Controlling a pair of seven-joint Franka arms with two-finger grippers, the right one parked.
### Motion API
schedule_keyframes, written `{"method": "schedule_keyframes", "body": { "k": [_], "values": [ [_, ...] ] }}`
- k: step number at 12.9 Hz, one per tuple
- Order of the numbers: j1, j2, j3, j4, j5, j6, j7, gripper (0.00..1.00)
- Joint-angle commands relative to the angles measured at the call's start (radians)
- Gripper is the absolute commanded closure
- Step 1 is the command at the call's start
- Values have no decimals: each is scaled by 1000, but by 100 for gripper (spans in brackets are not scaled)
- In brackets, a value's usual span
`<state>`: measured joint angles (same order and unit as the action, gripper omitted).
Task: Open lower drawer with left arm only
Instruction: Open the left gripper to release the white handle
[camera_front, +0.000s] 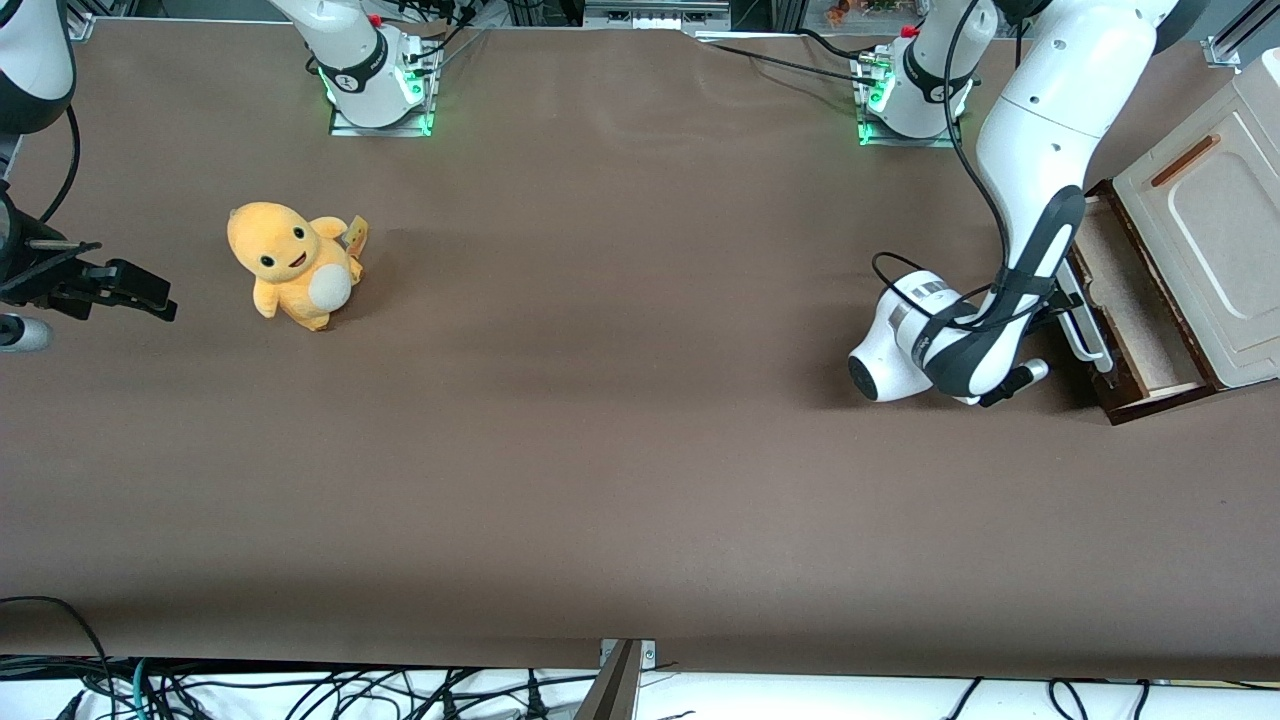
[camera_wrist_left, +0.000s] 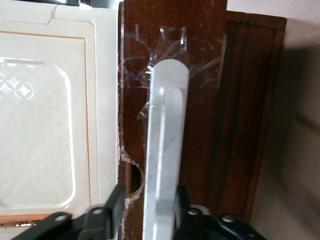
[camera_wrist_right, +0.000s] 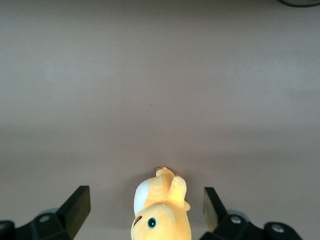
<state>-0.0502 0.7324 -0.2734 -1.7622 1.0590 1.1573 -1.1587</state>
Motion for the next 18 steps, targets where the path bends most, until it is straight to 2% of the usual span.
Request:
{"method": "schedule_keyframes", "body": {
  "k": [1, 3, 8, 11, 12, 18],
  "values": [
    [-5, 1, 2, 18, -16, -27, -9, 15],
    [-3, 1, 2, 20, -14, -27, -9, 6],
    [-6, -4, 0, 52, -34, -18, -3, 6],
    [3, -8, -45, 111, -80, -10, 8, 5],
    [3, -8, -49, 137, -108, -4, 11, 0],
    [-17, -71, -52, 279, -241, -4, 203, 0]
  ]
}}
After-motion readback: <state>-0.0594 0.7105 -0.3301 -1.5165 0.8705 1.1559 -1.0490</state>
